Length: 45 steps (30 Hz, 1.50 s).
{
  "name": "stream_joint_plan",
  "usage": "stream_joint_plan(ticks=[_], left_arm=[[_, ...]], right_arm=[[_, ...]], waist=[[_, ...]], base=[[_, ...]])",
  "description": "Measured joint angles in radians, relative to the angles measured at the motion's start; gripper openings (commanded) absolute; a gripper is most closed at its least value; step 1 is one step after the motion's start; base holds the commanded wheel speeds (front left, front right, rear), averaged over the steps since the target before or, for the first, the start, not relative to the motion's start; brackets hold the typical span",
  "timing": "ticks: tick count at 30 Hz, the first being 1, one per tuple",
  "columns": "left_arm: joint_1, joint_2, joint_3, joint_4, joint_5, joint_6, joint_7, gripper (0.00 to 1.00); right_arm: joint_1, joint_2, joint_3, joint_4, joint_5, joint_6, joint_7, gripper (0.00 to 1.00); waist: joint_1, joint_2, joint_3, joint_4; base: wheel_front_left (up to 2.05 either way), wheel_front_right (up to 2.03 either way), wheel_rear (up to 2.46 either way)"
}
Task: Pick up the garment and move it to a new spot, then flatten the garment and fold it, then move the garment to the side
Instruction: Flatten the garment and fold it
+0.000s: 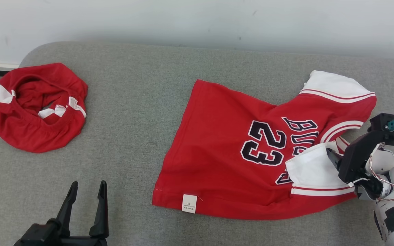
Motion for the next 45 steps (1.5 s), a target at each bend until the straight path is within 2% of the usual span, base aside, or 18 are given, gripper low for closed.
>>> stream_joint_plan(ticks=[1, 3, 4, 5, 7, 12, 14, 15, 16, 23, 27, 30, 33, 36, 44, 45], left_arm=[[0.000, 0.000, -0.001, -0.002, 0.000, 0.001, 0.000, 1.00], [0.000, 0.000, -0.003, -0.004, 0.000, 0.004, 0.000, 1.00], [0.000, 0.000, -0.004, -0.004, 0.000, 0.004, 0.001, 1.00], [0.000, 0.000, -0.005, -0.004, 0.000, 0.005, 0.001, 1.00], [-0.001, 0.001, -0.006, -0.003, -0.002, 0.006, 0.001, 1.00], [-0.001, 0.003, -0.007, -0.002, -0.003, 0.009, 0.001, 1.00], [-0.002, 0.004, -0.007, -0.001, -0.005, 0.010, 0.001, 1.00], [-0.002, 0.005, -0.007, -0.001, -0.007, 0.010, 0.001, 1.00], [-0.003, 0.006, -0.007, 0.000, -0.010, 0.010, 0.001, 1.00], [-0.006, 0.007, -0.008, 0.002, -0.012, 0.017, 0.001, 1.00], [-0.002, 0.010, -0.005, 0.002, -0.018, 0.023, 0.000, 1.00], [0.009, 0.012, 0.002, 0.001, -0.020, 0.028, 0.000, 1.00], [0.022, 0.012, 0.007, -0.001, -0.024, 0.035, 0.000, 1.00], [0.041, 0.012, 0.016, -0.005, -0.030, 0.039, 0.000, 1.00], [0.056, 0.011, 0.026, -0.008, -0.035, 0.046, 0.000, 1.00], [0.056, 0.011, 0.026, -0.007, -0.035, 0.047, 0.000, 1.00]], right_arm=[[-0.001, 0.000, 0.006, 0.000, 0.002, 0.000, 0.000, 1.00], [-0.001, 0.000, 0.019, -0.002, 0.007, 0.000, 0.000, 0.90], [-0.001, 0.000, 0.031, -0.006, 0.010, 0.000, 0.000, 0.75], [-0.001, 0.000, 0.043, -0.012, 0.013, 0.000, -0.001, 0.52], [-0.001, -0.001, 0.063, -0.021, 0.016, 0.000, -0.002, 0.39], [0.001, -0.011, 0.103, -0.054, 0.022, 0.000, -0.009, 0.43], [0.002, -0.013, 0.116, -0.062, 0.028, 0.000, -0.007, 0.38], [0.003, -0.014, 0.124, -0.067, 0.032, 0.000, -0.006, 0.27], [0.003, -0.015, 0.130, -0.073, 0.032, 0.000, -0.009, 0.00], [0.006, -0.021, 0.152, -0.102, 0.046, 0.000, -0.037, 0.00], [0.042, -0.028, 0.141, -0.160, 0.079, 0.000, -0.072, 0.00], [0.101, -0.030, 0.124, -0.236, 0.109, 0.000, -0.059, 0.00], [0.193, -0.043, 0.094, -0.331, 0.130, 0.000, -0.009, 0.00], [0.346, -0.049, 0.032, -0.479, 0.136, 0.000, 0.097, 0.00], [0.589, 0.040, -0.103, -0.712, 0.054, 0.000, 0.263, 0.01], [0.610, 0.051, -0.111, -0.731, 0.036, 0.000, 0.274, 0.36]], waist=[[0.0000, 0.0000, 0.002, 0.000], [0.0000, 0.0000, 0.005, -0.002], [0.0000, 0.0000, 0.006, -0.003], [0.0000, 0.0000, 0.007, -0.004], [0.0000, 0.0000, 0.008, -0.007], [0.0000, 0.0000, 0.006, -0.016], [0.0000, 0.0000, 0.006, -0.019], [0.0000, 0.0000, 0.006, -0.021], [0.0000, 0.0000, 0.006, -0.022], [0.0000, 0.0000, -0.004, -0.027], [0.0000, 0.0000, -0.021, -0.032], [0.0000, 0.0000, -0.034, -0.041], [0.0000, 0.0000, -0.046, -0.056], [0.0000, 0.0000, -0.062, -0.081], [0.0000, -0.0001, -0.094, -0.126], [-0.0001, -0.0001, -0.099, -0.129]], base=[[0.00, 0.00, 0.00], [0.00, 0.00, 0.00], [0.00, 0.00, 0.00], [0.00, 0.00, 0.00], [0.00, 0.00, 0.00], [0.00, 0.00, 0.00], [0.00, 0.00, 0.00], [0.00, 0.00, 0.00], [0.00, 0.00, 0.00], [0.00, 0.00, 0.00], [0.00, 0.00, 0.00], [0.00, 0.00, 0.00], [0.00, 0.00, 0.00], [0.00, 0.00, 0.00], [0.00, 0.00, 0.00], [0.00, 0.00, 0.00]])
